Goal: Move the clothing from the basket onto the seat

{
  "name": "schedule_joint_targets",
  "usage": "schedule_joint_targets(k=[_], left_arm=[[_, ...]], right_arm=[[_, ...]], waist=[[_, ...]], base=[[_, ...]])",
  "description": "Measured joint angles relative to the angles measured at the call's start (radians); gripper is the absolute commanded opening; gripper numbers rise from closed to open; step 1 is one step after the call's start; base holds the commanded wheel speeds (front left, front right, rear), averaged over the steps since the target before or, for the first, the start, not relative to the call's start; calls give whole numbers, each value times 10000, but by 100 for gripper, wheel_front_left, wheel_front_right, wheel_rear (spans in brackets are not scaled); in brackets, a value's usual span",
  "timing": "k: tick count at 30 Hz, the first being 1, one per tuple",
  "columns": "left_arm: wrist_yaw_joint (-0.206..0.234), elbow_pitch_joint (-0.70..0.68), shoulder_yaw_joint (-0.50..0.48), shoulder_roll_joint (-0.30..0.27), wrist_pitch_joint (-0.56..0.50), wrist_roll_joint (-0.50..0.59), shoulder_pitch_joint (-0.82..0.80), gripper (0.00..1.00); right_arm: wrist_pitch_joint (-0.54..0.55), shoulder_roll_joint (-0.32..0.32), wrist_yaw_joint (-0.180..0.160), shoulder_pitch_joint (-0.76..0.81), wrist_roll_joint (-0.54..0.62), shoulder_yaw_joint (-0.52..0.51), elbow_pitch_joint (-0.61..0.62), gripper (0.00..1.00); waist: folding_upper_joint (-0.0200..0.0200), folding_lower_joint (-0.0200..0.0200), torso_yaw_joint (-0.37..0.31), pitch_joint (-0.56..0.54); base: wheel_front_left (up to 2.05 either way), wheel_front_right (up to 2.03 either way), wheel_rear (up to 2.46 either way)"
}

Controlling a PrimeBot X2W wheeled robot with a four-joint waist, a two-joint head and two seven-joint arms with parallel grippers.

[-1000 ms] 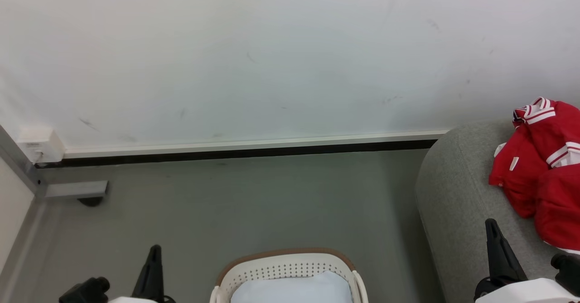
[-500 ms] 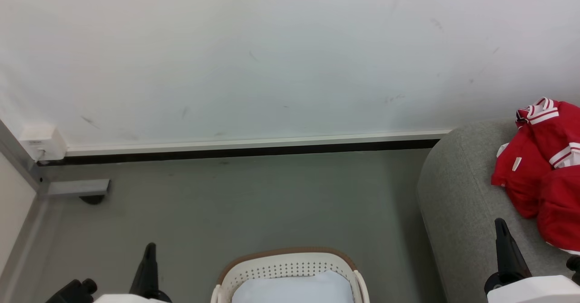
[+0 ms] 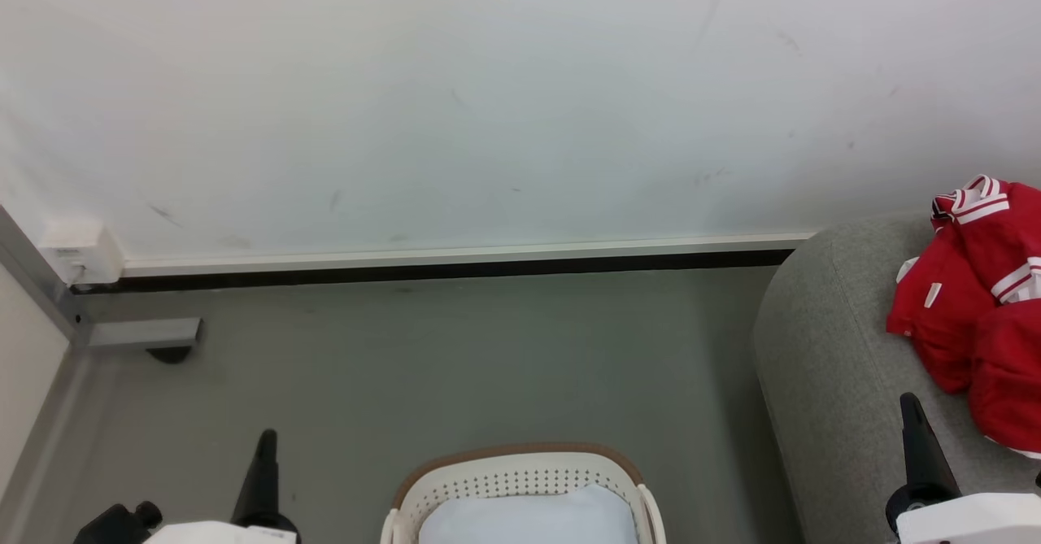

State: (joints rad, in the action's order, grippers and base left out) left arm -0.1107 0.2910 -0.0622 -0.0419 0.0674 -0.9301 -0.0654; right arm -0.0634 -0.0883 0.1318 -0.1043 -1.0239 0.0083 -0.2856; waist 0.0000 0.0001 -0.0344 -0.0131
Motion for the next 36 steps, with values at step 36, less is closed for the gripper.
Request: schedule_joint_targets(k=[36], left_arm=[[-94, -226, -274, -15, -989, -3607, -204, 0]], right_arm=[[961, 224, 0, -3, -3127, -663, 226, 0]], waist=[[0, 0, 157, 74]], base=[[0, 0, 0]])
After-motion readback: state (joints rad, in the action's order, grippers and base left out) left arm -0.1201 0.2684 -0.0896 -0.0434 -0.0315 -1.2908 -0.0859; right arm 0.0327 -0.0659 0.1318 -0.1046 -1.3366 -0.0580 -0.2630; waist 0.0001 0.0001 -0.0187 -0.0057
